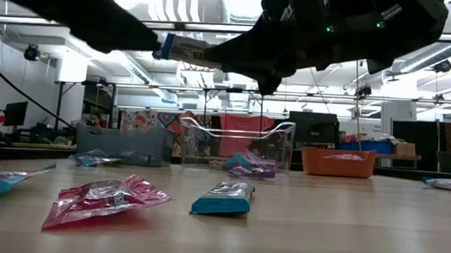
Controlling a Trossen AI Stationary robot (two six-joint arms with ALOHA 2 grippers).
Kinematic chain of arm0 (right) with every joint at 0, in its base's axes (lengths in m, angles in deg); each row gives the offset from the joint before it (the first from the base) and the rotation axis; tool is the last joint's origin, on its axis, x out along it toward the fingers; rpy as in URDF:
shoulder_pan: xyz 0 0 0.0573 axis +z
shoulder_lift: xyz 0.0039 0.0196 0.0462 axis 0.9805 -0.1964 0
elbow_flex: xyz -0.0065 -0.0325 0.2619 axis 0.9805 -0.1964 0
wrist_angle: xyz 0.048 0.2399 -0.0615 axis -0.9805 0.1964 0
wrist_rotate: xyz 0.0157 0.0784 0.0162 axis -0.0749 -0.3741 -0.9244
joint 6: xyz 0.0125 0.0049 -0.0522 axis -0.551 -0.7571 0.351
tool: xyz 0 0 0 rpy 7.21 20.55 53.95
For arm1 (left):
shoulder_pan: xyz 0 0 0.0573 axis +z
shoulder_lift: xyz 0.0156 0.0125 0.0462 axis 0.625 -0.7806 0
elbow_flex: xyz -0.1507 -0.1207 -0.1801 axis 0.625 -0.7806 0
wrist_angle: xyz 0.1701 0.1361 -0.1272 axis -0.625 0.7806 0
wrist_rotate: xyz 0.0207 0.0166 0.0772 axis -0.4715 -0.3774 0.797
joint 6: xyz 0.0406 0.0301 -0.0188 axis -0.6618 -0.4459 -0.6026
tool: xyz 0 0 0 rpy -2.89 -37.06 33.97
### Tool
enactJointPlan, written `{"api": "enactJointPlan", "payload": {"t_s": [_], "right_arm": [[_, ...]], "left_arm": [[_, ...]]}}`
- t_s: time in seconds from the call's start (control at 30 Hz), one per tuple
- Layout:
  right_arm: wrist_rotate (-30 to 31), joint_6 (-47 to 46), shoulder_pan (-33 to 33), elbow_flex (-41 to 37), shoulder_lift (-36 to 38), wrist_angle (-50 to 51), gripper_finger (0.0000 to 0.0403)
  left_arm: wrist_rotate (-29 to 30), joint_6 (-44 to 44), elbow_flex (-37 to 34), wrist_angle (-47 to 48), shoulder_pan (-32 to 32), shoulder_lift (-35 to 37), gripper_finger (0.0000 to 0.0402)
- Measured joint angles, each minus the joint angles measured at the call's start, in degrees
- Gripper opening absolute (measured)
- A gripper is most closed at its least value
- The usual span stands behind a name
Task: Sort candy
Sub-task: Put the white candy into the black bin
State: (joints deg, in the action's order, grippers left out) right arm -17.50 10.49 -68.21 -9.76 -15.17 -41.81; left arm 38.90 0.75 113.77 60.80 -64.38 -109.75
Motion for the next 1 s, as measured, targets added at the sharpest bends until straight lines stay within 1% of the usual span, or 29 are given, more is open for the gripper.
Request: {"api": "enactJointPlan", "payload": {"t_s": [0.17, 0.3, 0.5, 0.57, 0.63, 0.8, 0.83, 1.0], "right_arm": [[-0.03, 3.06, 0.14, 0.40, 0.00, -0.49, 0.0030], [-0.15, 4.47, 0.17, 0.92, 0.00, -1.46, 0.0030], [-0.14, 5.74, 0.17, 1.33, 0.00, -1.14, 0.0032], [-0.13, 5.26, 0.15, 1.32, 0.00, -0.69, 0.0039], [-0.09, 4.80, 0.15, 1.31, -0.02, -0.09, 0.0047], [0.61, 4.02, 0.15, 1.33, -0.07, 0.95, 0.0062], [0.93, 3.65, 0.15, 1.33, -0.07, 0.74, 0.0066], [1.22, 2.88, -0.01, 1.33, 0.00, 0.71, 0.0103]], "left_arm": [[-3.03, -1.25, -3.01, -10.68, 1.62, -1.86, 0.0148], [-7.64, -3.17, -3.84, -16.73, 3.03, -4.28, 0.0148], [-8.07, -6.60, -1.96, -18.21, 4.11, -8.11, 0.0145], [-8.17, -8.52, -0.74, -19.16, 4.09, -9.60, 0.0131], [-8.30, -10.19, -0.50, -19.25, 4.05, -10.23, 0.0107], [-8.90, -10.46, 0.83, -19.32, 4.73, -11.29, 0.0020], [-8.90, -10.29, 1.03, -19.53, 4.79, -11.21, 0.0014], [-8.89, -10.78, 1.77, -17.23, 4.85, -9.42, 0.0018]]}}
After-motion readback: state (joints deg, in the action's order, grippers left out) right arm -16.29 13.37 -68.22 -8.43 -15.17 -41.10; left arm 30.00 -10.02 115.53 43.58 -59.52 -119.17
